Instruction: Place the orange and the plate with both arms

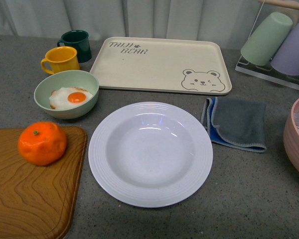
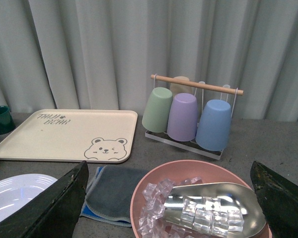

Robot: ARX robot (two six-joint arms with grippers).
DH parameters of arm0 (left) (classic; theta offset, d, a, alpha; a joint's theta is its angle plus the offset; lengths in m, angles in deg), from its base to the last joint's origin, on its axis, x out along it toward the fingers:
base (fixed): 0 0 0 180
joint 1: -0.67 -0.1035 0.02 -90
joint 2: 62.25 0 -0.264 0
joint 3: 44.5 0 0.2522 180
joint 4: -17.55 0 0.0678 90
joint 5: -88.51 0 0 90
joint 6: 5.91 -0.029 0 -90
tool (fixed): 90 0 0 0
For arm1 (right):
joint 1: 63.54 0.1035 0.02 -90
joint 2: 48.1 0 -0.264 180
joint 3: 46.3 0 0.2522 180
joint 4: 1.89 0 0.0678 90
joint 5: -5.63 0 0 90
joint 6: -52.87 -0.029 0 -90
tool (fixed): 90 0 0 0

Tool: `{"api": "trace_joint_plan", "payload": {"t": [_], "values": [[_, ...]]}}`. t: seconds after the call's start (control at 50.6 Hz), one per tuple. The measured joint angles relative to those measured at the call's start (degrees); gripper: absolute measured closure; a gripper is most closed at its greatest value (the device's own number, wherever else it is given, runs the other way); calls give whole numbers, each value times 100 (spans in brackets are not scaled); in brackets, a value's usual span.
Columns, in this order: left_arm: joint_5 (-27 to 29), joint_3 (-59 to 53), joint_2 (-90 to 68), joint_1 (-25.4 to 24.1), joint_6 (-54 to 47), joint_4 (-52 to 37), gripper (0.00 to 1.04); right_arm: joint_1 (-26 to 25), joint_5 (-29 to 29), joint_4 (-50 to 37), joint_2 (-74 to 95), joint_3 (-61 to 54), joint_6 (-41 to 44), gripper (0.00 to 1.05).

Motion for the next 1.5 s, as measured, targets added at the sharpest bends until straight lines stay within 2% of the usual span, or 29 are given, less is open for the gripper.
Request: {"api": "trace_joint_plan", "payload": {"t": [1.384,1.403,1.463,1.502], "values": [[0,0,0,0,0,0,7,0,0,0,0,0,0,9],[83,17,-42,22,22,57,7,0,0,0,0,0,0,9],[767,348,-688,267,350,1016,7,0,0,0,0,0,0,9],[887,345,-1283,367,535,966,7,0,2,0,0,0,0,9]]}}
